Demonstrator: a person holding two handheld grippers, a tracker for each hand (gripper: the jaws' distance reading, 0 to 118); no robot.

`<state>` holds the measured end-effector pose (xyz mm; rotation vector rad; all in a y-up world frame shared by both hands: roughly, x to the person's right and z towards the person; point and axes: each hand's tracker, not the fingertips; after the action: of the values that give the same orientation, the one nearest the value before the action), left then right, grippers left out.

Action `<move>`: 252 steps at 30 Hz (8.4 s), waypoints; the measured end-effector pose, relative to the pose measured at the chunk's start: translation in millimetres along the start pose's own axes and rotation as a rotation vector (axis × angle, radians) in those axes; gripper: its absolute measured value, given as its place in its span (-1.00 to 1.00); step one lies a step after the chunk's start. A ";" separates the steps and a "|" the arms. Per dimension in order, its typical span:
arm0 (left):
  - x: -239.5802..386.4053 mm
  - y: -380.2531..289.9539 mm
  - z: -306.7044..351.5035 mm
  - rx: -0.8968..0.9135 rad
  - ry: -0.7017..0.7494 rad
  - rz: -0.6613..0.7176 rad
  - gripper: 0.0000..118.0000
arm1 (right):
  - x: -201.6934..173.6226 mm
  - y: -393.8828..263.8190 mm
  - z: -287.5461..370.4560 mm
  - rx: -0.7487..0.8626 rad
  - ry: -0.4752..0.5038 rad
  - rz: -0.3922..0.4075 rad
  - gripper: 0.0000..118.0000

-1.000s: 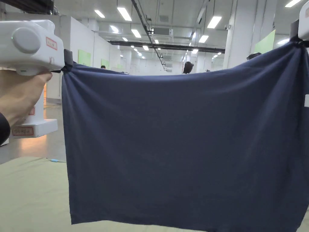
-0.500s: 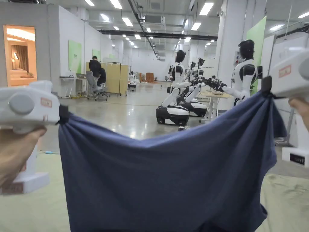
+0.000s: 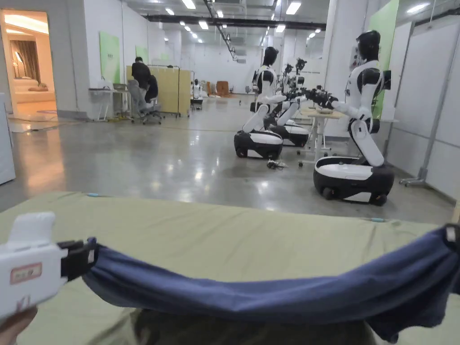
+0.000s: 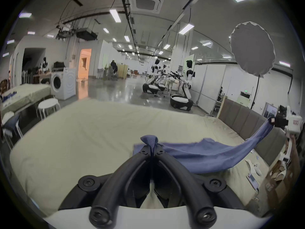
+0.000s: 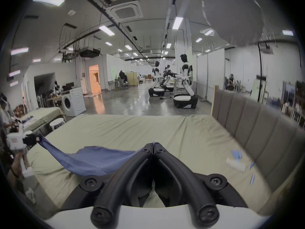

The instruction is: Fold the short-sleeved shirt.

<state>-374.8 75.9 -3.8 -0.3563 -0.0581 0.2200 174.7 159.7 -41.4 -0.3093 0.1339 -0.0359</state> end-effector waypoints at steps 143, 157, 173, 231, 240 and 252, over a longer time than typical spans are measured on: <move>-34.5 -116.2 -132.1 -0.276 0.172 0.054 -0.59 | 35.0 -213.3 -165.0 -0.404 -0.090 -0.136 -0.77; -2.1 -131.5 6.4 -0.099 0.067 -0.011 -0.83 | 14.8 -215.4 -49.3 -0.264 0.002 -0.128 -1.00; -36.4 -167.7 15.1 -0.187 0.081 0.180 -0.32 | -26.1 -236.2 26.1 -0.238 0.083 -0.119 -1.00; -24.7 -184.2 71.8 -0.477 0.090 -0.038 -0.95 | -2.3 -283.5 71.3 -0.489 -0.164 -0.076 -0.82; -12.0 -189.3 103.5 -0.291 0.110 -0.061 0.23 | -6.8 -276.7 90.4 -0.402 -0.145 -0.003 0.08; 23.2 -163.3 129.6 -0.103 0.099 -0.064 -0.97 | -48.5 -233.4 109.6 -0.235 -0.018 -0.030 -1.00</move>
<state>-331.3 -24.1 175.3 -0.4669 0.0165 0.1359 138.2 -26.7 139.5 -0.5461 0.1160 -0.0470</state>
